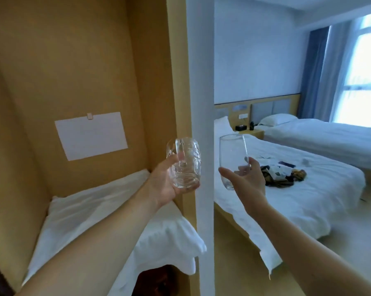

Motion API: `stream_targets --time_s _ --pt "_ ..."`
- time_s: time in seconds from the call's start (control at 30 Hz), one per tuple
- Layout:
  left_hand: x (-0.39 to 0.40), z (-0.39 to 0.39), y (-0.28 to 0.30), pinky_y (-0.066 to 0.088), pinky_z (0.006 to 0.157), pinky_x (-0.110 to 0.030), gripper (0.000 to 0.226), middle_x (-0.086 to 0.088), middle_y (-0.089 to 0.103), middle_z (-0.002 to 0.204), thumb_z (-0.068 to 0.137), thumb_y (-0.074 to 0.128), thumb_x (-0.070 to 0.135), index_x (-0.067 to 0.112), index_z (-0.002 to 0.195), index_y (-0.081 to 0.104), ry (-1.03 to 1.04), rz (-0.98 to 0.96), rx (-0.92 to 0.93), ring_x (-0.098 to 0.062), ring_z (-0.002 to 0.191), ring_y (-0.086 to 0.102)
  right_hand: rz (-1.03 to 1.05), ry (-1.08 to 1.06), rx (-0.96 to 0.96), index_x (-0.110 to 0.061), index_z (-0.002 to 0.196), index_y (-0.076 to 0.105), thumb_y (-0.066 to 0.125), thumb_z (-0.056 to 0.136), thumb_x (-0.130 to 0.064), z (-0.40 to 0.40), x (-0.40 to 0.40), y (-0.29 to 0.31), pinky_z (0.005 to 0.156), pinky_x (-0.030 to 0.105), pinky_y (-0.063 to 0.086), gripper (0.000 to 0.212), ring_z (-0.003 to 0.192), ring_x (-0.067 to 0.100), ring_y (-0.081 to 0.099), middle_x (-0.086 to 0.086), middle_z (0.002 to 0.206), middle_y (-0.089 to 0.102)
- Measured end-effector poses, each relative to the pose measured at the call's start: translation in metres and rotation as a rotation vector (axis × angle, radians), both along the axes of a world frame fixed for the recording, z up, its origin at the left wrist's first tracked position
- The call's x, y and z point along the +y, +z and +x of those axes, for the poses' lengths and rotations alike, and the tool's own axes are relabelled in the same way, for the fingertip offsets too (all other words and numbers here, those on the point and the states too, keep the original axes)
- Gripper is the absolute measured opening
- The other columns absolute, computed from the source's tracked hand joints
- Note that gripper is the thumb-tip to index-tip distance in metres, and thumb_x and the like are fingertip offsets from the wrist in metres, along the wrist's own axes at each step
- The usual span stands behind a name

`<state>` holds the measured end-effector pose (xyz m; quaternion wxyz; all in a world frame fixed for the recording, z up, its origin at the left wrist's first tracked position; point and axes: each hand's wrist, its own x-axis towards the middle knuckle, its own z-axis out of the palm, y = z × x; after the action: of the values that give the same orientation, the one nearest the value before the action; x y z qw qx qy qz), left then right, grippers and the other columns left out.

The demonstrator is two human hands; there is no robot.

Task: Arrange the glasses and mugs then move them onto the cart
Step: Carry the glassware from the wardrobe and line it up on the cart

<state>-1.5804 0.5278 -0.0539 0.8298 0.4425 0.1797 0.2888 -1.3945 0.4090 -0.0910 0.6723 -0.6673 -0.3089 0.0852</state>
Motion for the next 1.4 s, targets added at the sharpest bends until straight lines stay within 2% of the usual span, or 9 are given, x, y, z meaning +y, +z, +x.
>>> stream_targets --time_s 0.1,0.23,0.37,0.57,0.87,1.0,1.17,1.3,1.4 --pt "-0.016 0.069 -0.004 0.058 0.086 -0.053 0.045 -0.015 0.071 0.112 0.092 0.067 0.047 0.008 0.115 0.073 -0.085 -0.094 -0.017 -0.035 0.094 0.071 -0.011 -0.026 0.033 -0.025 0.139 0.045 0.091 0.062 -0.052 0.059 -0.033 -0.01 0.091 0.036 0.053 0.094 0.102 0.015 0.061 -0.001 0.111 0.06" --pt "-0.047 0.163 -0.009 0.047 0.105 -0.058 0.058 -0.017 0.067 0.13 0.088 0.071 0.049 0.014 0.133 0.065 -0.114 -0.052 -0.001 -0.039 0.118 0.064 -0.009 -0.108 0.076 -0.024 0.124 0.052 0.089 0.059 -0.06 0.138 -0.082 -0.017 0.09 0.042 0.056 0.084 0.1 0.02 0.065 0.003 0.109 0.064" --pt "-0.087 0.246 -0.011 0.039 0.112 -0.053 0.05 -0.014 0.068 0.115 0.08 0.072 0.043 0.01 0.118 0.071 -0.194 -0.107 0.001 -0.032 0.107 0.062 0.008 -0.155 0.094 -0.03 0.115 0.051 0.087 0.065 -0.058 0.208 -0.129 -0.018 0.091 0.044 0.056 0.068 0.099 0.021 0.065 0.001 0.104 0.062" --pt "-0.122 0.353 -0.023 0.039 0.11 -0.05 0.042 -0.014 0.071 0.102 0.087 0.066 0.047 0.009 0.095 0.081 -0.331 -0.183 0.024 -0.031 0.09 0.067 -0.023 -0.214 0.146 -0.024 0.128 0.048 0.091 0.061 -0.052 0.297 -0.188 -0.03 0.093 0.045 0.057 0.085 0.107 0.019 0.063 0.002 0.118 0.06" --pt "-0.168 0.463 -0.042 0.032 0.115 -0.049 0.051 -0.013 0.06 0.122 0.093 0.059 0.043 0.007 0.129 0.067 -0.608 -0.226 0.07 -0.029 0.099 0.059 -0.025 -0.412 0.312 -0.018 0.134 0.045 0.09 0.05 -0.059 0.369 -0.25 -0.062 0.086 0.039 0.056 0.104 0.102 0.019 0.066 0.003 0.119 0.064" --pt "-0.173 0.518 -0.052 0.03 0.117 -0.047 0.057 -0.014 0.069 0.101 0.096 0.054 0.054 0.005 0.094 0.081 -0.721 -0.258 0.095 -0.03 0.096 0.06 -0.002 -0.533 0.332 -0.011 0.142 0.042 0.084 0.056 -0.061 0.389 -0.266 -0.067 0.093 0.041 0.053 0.108 0.106 0.022 0.065 0.005 0.121 0.062" --pt "-0.175 0.594 -0.066 0.041 0.108 -0.048 0.072 -0.017 0.059 0.128 0.087 0.066 0.057 0.005 0.136 0.062 -0.892 -0.256 0.141 -0.033 0.112 0.056 0.003 -0.727 0.316 -0.013 0.143 0.043 0.08 0.058 -0.074 0.423 -0.278 -0.069 0.098 0.041 0.051 0.111 0.108 0.021 0.064 0.001 0.119 0.061" --pt "-0.18 0.654 -0.071 0.052 0.092 -0.047 0.062 -0.016 0.067 0.119 0.085 0.068 0.053 0.005 0.125 0.071 -1.038 -0.174 0.19 -0.033 0.099 0.066 0.024 -0.845 0.283 -0.016 0.144 0.045 0.08 0.052 -0.075 0.449 -0.284 -0.064 0.096 0.045 0.054 0.114 0.106 0.021 0.066 0.003 0.118 0.064" --pt "-0.185 0.695 -0.071 0.05 0.097 -0.054 0.067 -0.016 0.068 0.127 0.077 0.079 0.049 0.01 0.13 0.068 -1.099 -0.105 0.227 -0.037 0.106 0.067 0.054 -0.921 0.306 -0.013 0.138 0.047 0.082 0.076 -0.051 0.464 -0.286 -0.058 0.076 0.027 0.055 0.082 0.095 0.016 0.066 0.004 0.114 0.065"
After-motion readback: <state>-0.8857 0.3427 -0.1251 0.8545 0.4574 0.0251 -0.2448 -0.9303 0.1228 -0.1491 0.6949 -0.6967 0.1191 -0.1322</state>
